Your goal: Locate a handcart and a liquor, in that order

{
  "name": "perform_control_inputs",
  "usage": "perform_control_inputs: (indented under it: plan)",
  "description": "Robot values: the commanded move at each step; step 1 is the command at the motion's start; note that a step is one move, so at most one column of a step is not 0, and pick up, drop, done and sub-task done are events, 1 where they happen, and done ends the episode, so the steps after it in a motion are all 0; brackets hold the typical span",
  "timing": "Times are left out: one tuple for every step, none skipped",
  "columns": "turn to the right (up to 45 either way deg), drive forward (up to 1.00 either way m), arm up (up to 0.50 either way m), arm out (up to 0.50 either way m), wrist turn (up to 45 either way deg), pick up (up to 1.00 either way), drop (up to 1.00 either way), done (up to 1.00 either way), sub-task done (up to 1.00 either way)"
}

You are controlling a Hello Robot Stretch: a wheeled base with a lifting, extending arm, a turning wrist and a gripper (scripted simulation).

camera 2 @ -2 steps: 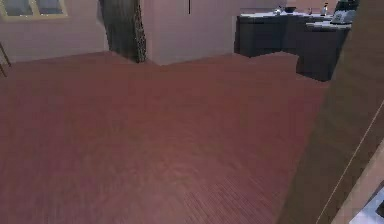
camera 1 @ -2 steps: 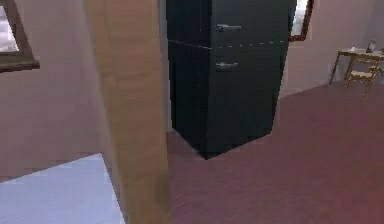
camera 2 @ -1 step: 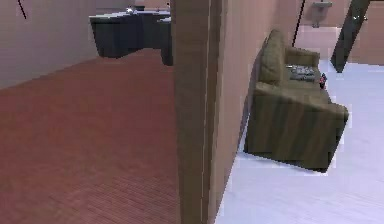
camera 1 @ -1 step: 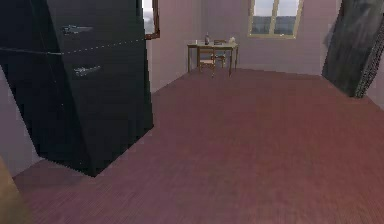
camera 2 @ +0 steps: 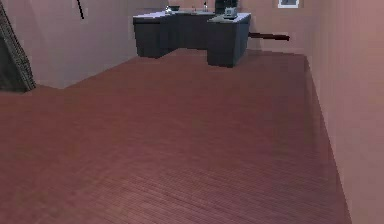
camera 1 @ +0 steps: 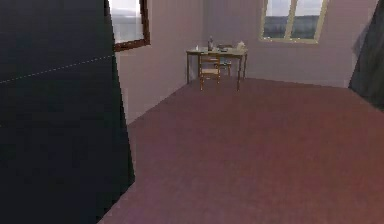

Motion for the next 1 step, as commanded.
perform_control_inputs:
  plan:
    - [0.0,1.00,0.00,0.00,0.0,0.00,0.00,0.00,0.00]
